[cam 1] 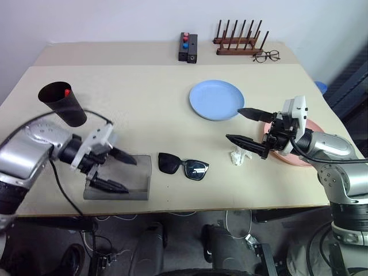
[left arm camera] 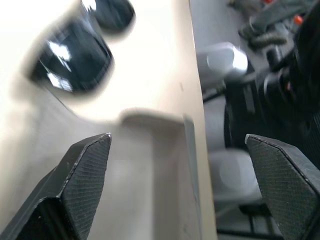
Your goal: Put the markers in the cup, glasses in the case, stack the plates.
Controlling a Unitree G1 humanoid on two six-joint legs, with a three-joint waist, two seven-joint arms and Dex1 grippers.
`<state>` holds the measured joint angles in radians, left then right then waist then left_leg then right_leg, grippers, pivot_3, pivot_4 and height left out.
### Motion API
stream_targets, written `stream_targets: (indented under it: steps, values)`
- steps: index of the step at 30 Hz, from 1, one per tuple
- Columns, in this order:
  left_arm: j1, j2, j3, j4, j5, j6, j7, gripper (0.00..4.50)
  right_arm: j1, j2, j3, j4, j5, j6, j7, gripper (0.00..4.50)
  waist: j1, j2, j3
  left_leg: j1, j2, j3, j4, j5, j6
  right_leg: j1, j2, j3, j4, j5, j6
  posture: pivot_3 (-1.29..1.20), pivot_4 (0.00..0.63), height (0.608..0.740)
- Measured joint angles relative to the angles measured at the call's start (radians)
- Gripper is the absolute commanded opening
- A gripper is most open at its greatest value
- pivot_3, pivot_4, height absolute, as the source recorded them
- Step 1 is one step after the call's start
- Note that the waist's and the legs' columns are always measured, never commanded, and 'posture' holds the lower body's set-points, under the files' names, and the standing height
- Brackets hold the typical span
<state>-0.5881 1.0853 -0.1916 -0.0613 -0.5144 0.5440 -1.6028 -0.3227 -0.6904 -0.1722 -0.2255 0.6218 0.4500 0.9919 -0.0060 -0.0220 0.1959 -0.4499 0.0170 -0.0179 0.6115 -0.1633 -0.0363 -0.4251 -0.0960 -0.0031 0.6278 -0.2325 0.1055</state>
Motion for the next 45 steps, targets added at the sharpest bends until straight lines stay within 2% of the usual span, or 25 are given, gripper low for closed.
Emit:
stream_targets:
  steps: [5, 8, 14, 23, 28, 32, 35, 41, 43, 45]
  values:
    - [-0.176, -0.056, -0.056, 0.034, 0.023, 0.044, -0.008, 4.48, 0.135, -0.086, -0.084, -0.048, 0.035, -0.004, 0.086, 4.50, 0.013, 0.000, 0.000, 0.000, 0.000, 0.000, 0.002, 0.000, 0.001, 0.000, 0.001, 0.000, 0.001, 0.000, 0.000, 0.00, 0.150, 0.740]
    - [-0.290, -0.160, -0.170, 0.126, 0.058, 0.001, -0.008, 4.48, 0.135, -0.089, -0.132, -0.067, 0.081, -0.005, 0.090, 4.50, 0.017, 0.001, 0.000, 0.001, 0.000, 0.000, 0.003, 0.000, 0.001, 0.002, 0.001, 0.000, 0.002, 0.000, 0.000, 0.00, 0.150, 0.740]
    - [-0.427, -0.373, -0.346, 0.358, 0.194, -0.180, -0.008, 4.48, 0.155, -0.074, -0.151, -0.146, 0.108, -0.007, 0.039, 4.50, 0.018, 0.000, 0.000, -0.001, 0.000, 0.000, 0.003, -0.001, 0.002, 0.001, 0.001, 0.000, 0.001, 0.000, 0.000, 0.00, 0.150, 0.740]
    - [-0.484, -0.555, -0.487, 0.634, 0.303, -0.496, -0.009, 4.48, 0.206, -0.064, -0.166, -0.186, 0.110, -0.008, -0.033, 4.50, 0.019, 0.000, 0.000, -0.002, 0.000, 0.000, 0.005, -0.001, 0.002, 0.001, 0.001, 0.000, 0.001, 0.000, 0.000, 0.00, 0.150, 0.740]
    - [-0.500, -0.631, -0.499, 0.761, 0.333, -0.541, -0.009, 4.48, 0.218, -0.059, -0.166, -0.189, 0.109, -0.017, -0.052, 4.50, 0.018, 0.000, 0.000, -0.002, 0.000, -0.001, 0.005, -0.001, 0.003, 0.001, 0.001, 0.000, 0.001, 0.000, 0.000, 0.00, 0.150, 0.740]
    - [-0.505, -0.640, -0.505, 0.770, 0.353, -0.545, -0.008, 4.48, 0.218, -0.058, -0.166, -0.189, 0.109, -0.022, -0.061, 4.50, 0.018, 0.000, 0.000, -0.002, 0.000, -0.001, 0.005, -0.001, 0.003, 0.001, 0.001, 0.000, 0.001, 0.000, 0.001, 0.00, 0.150, 0.740]
    - [-0.505, -0.633, -0.542, 0.750, 0.371, -0.529, -0.008, 3.73, 0.218, -0.058, -0.166, -0.189, 0.108, -0.026, -0.063, 4.50, 0.018, 0.000, 0.000, -0.002, 0.000, -0.001, 0.005, -0.001, 0.003, 0.001, 0.001, 0.000, 0.001, 0.000, 0.001, 0.00, 0.150, 0.740]
    - [-0.500, -0.618, -0.563, 0.715, 0.386, -0.513, -0.009, 0.94, 0.216, -0.058, -0.166, -0.184, 0.103, -0.043, -0.065, 4.50, 0.018, 0.000, 0.000, -0.002, 0.000, -0.001, 0.005, -0.001, 0.003, 0.001, 0.001, 0.000, 0.001, 0.000, 0.001, 0.00, 0.150, 0.740]
    - [-0.500, -0.617, -0.550, 0.702, 0.374, -0.513, -0.009, 0.17, 0.214, -0.058, -0.166, -0.181, 0.099, -0.044, -0.065, 4.50, 0.019, 0.001, -0.001, -0.001, 0.000, -0.001, 0.005, -0.001, 0.003, 0.002, 0.001, 0.000, 0.001, 0.000, 0.001, 0.00, 0.150, 0.740]
    - [-0.500, -0.618, -0.546, 0.684, 0.371, -0.513, -0.009, 0.01, 0.204, -0.058, -0.160, -0.180, 0.098, -0.044, -0.065, 4.50, 0.023, 0.004, -0.002, 0.005, -0.001, -0.001, 0.006, -0.001, 0.003, 0.008, 0.000, 0.000, 0.000, 0.000, 0.001, 0.00, 0.150, 0.740]
